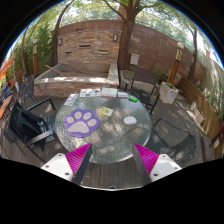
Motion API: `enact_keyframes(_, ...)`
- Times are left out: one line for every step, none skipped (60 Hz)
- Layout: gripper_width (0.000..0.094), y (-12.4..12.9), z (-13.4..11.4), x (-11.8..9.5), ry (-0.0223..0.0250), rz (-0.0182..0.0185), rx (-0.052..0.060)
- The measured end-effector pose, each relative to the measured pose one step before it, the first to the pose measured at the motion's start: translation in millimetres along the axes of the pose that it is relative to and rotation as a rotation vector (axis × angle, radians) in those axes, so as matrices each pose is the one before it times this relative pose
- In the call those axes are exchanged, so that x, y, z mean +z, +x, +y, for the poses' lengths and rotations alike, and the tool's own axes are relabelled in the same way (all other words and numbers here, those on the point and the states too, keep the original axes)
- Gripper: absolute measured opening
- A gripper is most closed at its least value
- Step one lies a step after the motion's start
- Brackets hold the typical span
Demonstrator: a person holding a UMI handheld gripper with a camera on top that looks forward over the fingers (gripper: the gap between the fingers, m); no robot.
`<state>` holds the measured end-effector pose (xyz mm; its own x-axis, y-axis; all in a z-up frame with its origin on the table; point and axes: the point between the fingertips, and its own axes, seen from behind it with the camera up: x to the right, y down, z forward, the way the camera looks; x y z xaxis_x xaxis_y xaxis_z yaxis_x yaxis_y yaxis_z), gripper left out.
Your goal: Arrange mouse
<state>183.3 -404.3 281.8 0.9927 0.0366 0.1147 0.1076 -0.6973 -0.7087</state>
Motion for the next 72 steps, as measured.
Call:
enact_keyframes(0.0823,0.38,1.42,0.32,-0.00401,-0.00005,0.002)
enact_keyframes(0.0822,0.71,1.37,0.73,-0.00353,0.00004,0.002)
enact_keyframes(0.0824,1.25,1.93,0.99,-0.0041,0.00052,0.0018)
enact_keyframes(0.0825,1.98,2.16,1.59,-0.00431,0.00098,0.0014)
enact_keyframes(0.0822,2.91,2.4,2.24,-0.00415,0.0014,0.0013)
enact_keyframes(0.0821,3.19,2.54,3.06,-0.00376,0.00099,0.0014)
enact_keyframes(0.0821,0.12,3.2,0.84,-0.00386,-0.0011,0.0017)
enact_keyframes(0.0823,5.17,3.81,4.35,-0.00521,0.00013,0.0007)
enact_keyframes(0.0823,4.87,3.35,4.74,-0.005,-0.00023,0.0006)
enact_keyframes(0.0821,13.96,2.34,11.84,-0.00377,-0.00199,0.0)
enact_keyframes(0.0821,7.61,3.17,7.69,-0.00402,-0.00053,0.0009)
enact_keyframes(0.0821,5.94,3.95,9.08,-0.00287,0.00081,0.0015)
enact_keyframes(0.0825,7.29,2.39,7.4,-0.00403,0.00168,0.0021)
enact_keyframes(0.0827,7.37,2.92,8.66,-0.00295,0.00263,0.002)
enact_keyframes(0.0828,6.89,3.42,9.29,-0.00389,0.00313,0.0016)
enact_keyframes(0.0827,7.06,3.53,9.6,-0.00509,0.00312,0.0013)
enact_keyframes(0.0822,6.43,3.41,9.77,-0.00499,0.0032,0.0008)
enact_keyframes(0.0819,6.6,2.85,10.28,-0.00298,0.00352,0.0014)
enact_keyframes(0.082,6.24,2.32,10.92,-0.00173,0.00442,0.0016)
enact_keyframes(0.0823,6.45,2.81,11.73,0.00075,0.00461,0.0015)
enact_keyframes(0.0822,6.62,0.84,10.53,0.00058,0.00319,0.0011)
enact_keyframes(0.0819,5.88,0.85,11.49,0.00149,0.00203,0.0002)
enact_keyframes(0.0815,5.73,0.52,11.14,0.00247,0.00111,-0.0007)
enact_keyframes(0.082,5.32,0.02,10.98,0.00479,0.00049,-0.0005)
enact_keyframes(0.0816,4.7,0.01,12.59,0.00724,-0.00001,-0.0009)
enact_keyframes(0.0819,5.54,-0.85,11.29,0.00619,-0.00214,-0.0011)
enact_keyframes(0.0818,4.1,-1.33,12.46,0.00486,-0.00034,-0.0023)
enact_keyframes(0.082,4.7,-1.26,11.09,0.006,-0.00389,-0.0022)
enact_keyframes(0.0819,3.28,-2.55,11.83,0.00849,-0.00209,-0.0039)
enact_keyframes(0.0821,3.44,-3.4,12.05,0.01169,-0.00336,-0.0042)
enact_keyframes(0.0818,3.31,-2.99,11.99,0.01131,-0.00257,-0.0042)
enact_keyframes(0.0819,2.78,-2.15,12.12,0.0085,-0.00212,-0.0041)
enact_keyframes(0.0818,3.55,-1.43,11.86,0.0052,-0.0022,-0.004)
enact_keyframes(0.0816,2.46,-1.41,11.84,0.00407,-0.00338,-0.0025)
enact_keyframes(0.0813,1.99,-1.99,11.93,0.0047,-0.00516,-0.0014)
enact_keyframes(0.0815,1.99,-2.32,11.28,0.00661,-0.00626,0.0)
enact_keyframes(0.0813,1.58,-2.45,10.81,0.00711,-0.00656,0.0003)
enact_keyframes(0.0823,1.19,-2.51,11.11,0.0064,-0.00702,-0.0003)
enact_keyframes(0.0833,0.94,-1.97,10.66,0.00395,-0.00618,-0.0009)
enact_keyframes(0.0835,1.35,-1.71,9.59,0.0021,-0.00542,-0.0016)
enact_keyframes(0.084,1.88,-1.63,9.14,0.00157,-0.00467,-0.0024)
enact_keyframes(0.0838,0.5,-2.02,8.31,0.00258,-0.00467,-0.0022)
enact_keyframes(0.084,0.33,-2.79,8.29,0.00363,-0.00554,-0.0028)
enact_keyframes(0.084,0.38,-2.67,8.0,0.00343,-0.00709,-0.0035)
enact_keyframes(0.0843,-0.13,-2.12,7.13,0.00222,-0.00686,-0.0043)
enact_keyframes(0.0847,0.12,-1.86,6.66,0.0023,-0.00553,-0.0054)
enact_keyframes(0.0853,0.26,-1.89,5.87,0.00158,-0.00532,-0.0062)
enact_keyframes(0.0843,0.44,-1.57,5.29,0.00047,-0.00633,-0.0061)
enact_keyframes(0.0841,-0.65,-1.29,5.22,-0.00093,-0.00771,-0.006)
enact_keyframes(0.0839,-0.87,-1.36,5.29,-0.00117,-0.00768,-0.0057)
enact_keyframes(0.0839,0.17,-2.09,4.78,-0.00005,-0.00717,-0.005)
enact_keyframes(0.0838,-0.63,-2.23,4.03,0.00105,-0.00611,-0.0039)
enact_keyframes(0.0834,-0.27,-2.11,3.39,0.001,-0.00627,-0.0033)
enact_keyframes(0.0834,-0.97,-1.64,3.71,0.00088,-0.00602,-0.0029)
enact_keyframes(0.0832,-0.44,-2.26,2.7,-0.00004,-0.0062,-0.0022)
enact_keyframes(0.0831,-0.85,-1.76,3.85,0.00104,-0.00542,-0.0019)
enact_keyframes(0.0827,-0.99,-2.25,1.6,0.0005,-0.01024,-0.001)
enact_keyframes(0.0822,-3.43,-2.7,3.68,0.00165,-0.00886,0.0031)
enact_keyframes(0.0819,-0.13,-2.82,2.14,0.00315,-0.00599,0.0014)
enact_keyframes(0.0816,0.41,-2.34,2.63,0.00189,-0.00469,-0.0002)
enact_keyframes(0.0817,0.92,-2.42,2.1,0.00119,-0.00366,-0.0017)
enact_keyframes(0.0815,0.46,-2.17,2.55,0.00054,-0.00473,-0.0015)
enact_keyframes(0.0816,6.03,-2.53,3.68,0.00312,-0.00317,-0.0014)
enact_keyframes(0.0816,-5.5,-2.85,4.46,0.002,-0.00058,0.0001)
enact_keyframes(0.0814,1.98,-2.42,2.4,0.00164,-0.00147,-0.0007)
enact_keyframes(0.0813,2.0,-2.55,2.28,0.00164,-0.00084,0.0004)
enact_keyframes(0.0813,1.76,-2.69,2.52,0.00202,-0.00052,0.0011)
enact_keyframes(0.0813,1.09,-2.7,2.87,0.00104,-0.00026,0.0015)
enact_keyframes(0.0814,0.99,-2.33,2.92,0.00147,-0.00063,0.0017)
enact_keyframes(0.0814,5.24,0.52,-3.08,0.0024,-0.00271,0.0021)
enact_keyframes(0.0813,-4.72,-4.39,10.64,0.00183,0.00169,0.0041)
enact_keyframes(0.0813,1.93,-1.43,-0.7,0.0008,0.00046,0.0026)
